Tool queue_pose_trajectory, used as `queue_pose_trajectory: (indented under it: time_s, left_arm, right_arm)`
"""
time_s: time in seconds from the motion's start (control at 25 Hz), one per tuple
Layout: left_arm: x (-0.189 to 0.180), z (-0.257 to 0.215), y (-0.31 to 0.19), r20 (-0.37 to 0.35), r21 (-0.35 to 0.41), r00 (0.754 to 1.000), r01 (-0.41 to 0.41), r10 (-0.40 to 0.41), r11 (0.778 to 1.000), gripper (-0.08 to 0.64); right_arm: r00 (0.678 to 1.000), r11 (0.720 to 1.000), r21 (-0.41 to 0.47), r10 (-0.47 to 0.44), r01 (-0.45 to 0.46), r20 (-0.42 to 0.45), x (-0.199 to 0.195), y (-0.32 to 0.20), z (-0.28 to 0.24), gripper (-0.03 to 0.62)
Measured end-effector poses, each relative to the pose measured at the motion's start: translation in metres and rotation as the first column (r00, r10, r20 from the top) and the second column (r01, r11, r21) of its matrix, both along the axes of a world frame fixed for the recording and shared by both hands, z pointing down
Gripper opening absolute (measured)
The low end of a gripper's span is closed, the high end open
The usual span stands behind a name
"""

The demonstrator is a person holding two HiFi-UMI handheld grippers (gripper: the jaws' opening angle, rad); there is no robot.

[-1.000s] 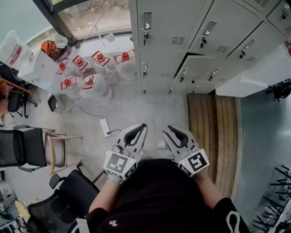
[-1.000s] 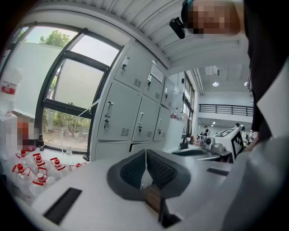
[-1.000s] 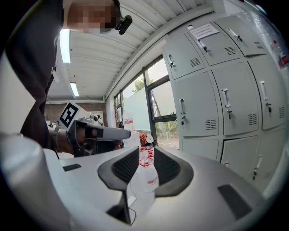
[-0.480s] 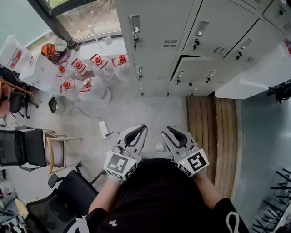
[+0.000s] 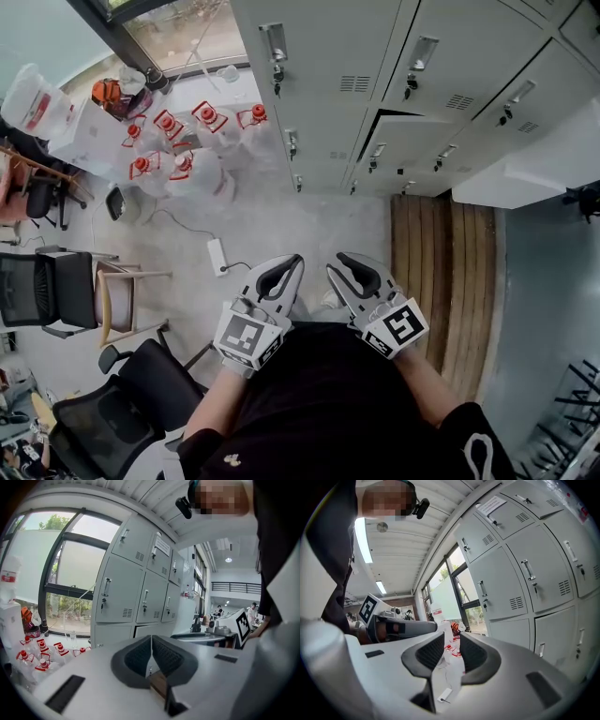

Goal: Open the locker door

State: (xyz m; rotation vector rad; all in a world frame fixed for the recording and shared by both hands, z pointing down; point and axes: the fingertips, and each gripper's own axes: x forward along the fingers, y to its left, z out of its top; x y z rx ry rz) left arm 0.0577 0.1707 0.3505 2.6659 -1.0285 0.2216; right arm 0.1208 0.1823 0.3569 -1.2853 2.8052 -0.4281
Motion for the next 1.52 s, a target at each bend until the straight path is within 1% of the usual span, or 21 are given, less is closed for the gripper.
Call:
queue_pose_trajectory:
  time_s: [0.2, 0.36, 0.56, 0.68, 0.84, 1.0, 1.16, 1.28, 1.52]
  left_arm:
    - [-0.017, 0.008, -0.026, 0.0, -0.014, 1.0, -0.004, 0.004, 1.0, 0.023]
    - [-0.038, 0.011, -0.058, 0.001, -0.013, 1.0, -0.026, 0.026, 1.0, 0.023]
    - [-0.072, 0.01, -0.11, -0.01, -0.01, 0.998, -0.058, 0.058, 0.998, 0.023]
    - [-0.093, 0.014, -0.137, -0.008, -0.013, 0.996, -0.085, 0.084, 0.996, 0.023]
    - [-0.12, 0.023, -0.167, -0.018, -0.036, 0.994, -0.106, 0.105, 0.994, 0.023]
    - [-0.141, 0.026, -0.19, -0.017, -0.037, 0.993, -0.118, 0.118, 0.992, 0.023]
    - [-0.155, 0.038, -0.207, -0.004, -0.069, 0.995, -0.096, 0.096, 0.993, 0.023]
    - [-0.156, 0.047, -0.217, 0.007, -0.092, 0.998, -0.068, 0.069, 0.993, 0.023]
    - [-0.16, 0.065, -0.233, 0.054, -0.134, 0.999, 0.014, -0.007, 0.991, 0.023]
  right_arm:
    - [1.0, 1.0, -0.026, 0.009, -0.01, -0.017, -0.013, -0.026, 0.01, 0.114]
    - [0.998, 0.998, -0.035, 0.048, -0.049, -0.038, -0.027, -0.059, 0.012, 0.114]
    - [0.993, 0.994, -0.037, 0.1, -0.102, -0.06, -0.052, -0.111, 0.013, 0.114]
    - [0.989, 0.99, -0.053, 0.127, -0.131, -0.079, -0.069, -0.141, 0.023, 0.114]
    - [0.981, 0.981, -0.086, 0.163, -0.172, -0.107, -0.087, -0.176, 0.039, 0.121]
    - [0.976, 0.976, -0.118, 0.163, -0.181, -0.142, -0.102, -0.203, 0.057, 0.141]
    - [0.972, 0.974, -0.149, 0.14, -0.17, -0.19, -0.107, -0.229, 0.083, 0.169]
    - [0.97, 0.97, -0.184, 0.116, -0.156, -0.213, -0.102, -0.245, 0.105, 0.184]
    - [0.968, 0.958, -0.262, 0.054, -0.119, -0.245, -0.092, -0.276, 0.163, 0.203]
